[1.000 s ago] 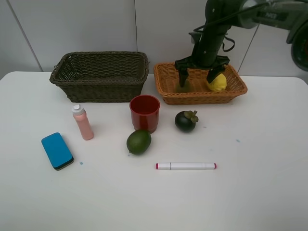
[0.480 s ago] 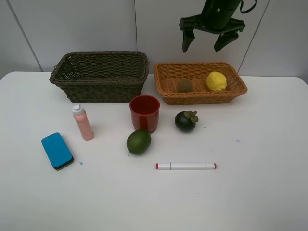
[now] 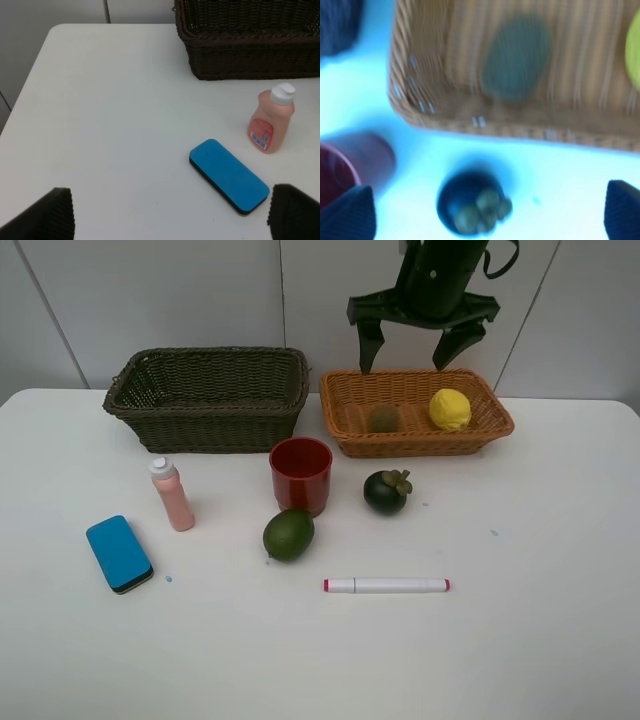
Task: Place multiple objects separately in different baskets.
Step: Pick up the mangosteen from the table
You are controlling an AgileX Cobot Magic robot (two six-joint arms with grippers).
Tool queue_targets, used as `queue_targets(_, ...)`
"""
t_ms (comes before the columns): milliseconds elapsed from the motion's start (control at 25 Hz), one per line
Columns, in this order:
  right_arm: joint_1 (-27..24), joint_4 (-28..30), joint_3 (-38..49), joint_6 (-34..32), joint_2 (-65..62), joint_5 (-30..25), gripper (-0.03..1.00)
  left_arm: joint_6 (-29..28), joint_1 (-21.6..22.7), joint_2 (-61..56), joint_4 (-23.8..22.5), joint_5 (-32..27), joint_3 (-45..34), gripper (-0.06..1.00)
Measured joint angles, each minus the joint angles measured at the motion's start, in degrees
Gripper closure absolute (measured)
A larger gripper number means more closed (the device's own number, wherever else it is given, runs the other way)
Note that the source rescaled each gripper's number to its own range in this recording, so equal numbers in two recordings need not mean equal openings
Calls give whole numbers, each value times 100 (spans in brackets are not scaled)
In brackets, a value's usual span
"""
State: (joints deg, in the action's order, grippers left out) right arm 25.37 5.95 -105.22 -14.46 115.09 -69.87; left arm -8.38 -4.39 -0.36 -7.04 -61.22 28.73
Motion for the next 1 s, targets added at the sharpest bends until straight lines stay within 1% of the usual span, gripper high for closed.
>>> queue_targets(320, 113, -291, 1438, -61, -165, 39, -3, 0, 0, 0, 0, 0, 0, -6)
queue_targets(480, 129, -449, 2045, -69, -165, 699, -3, 0, 0, 0, 0, 0, 0, -6)
queue_targets(720, 129, -441, 2612, -74, -170, 1717, -3, 0, 0, 0, 0, 0, 0, -6)
queue_targets(880, 129, -441, 2927, -74, -170, 2277, -3, 0, 0, 0, 0, 0, 0, -6)
queue_targets(1000, 129, -437, 3056, -79, -164, 2567, -3, 0, 0, 0, 0, 0, 0, -6)
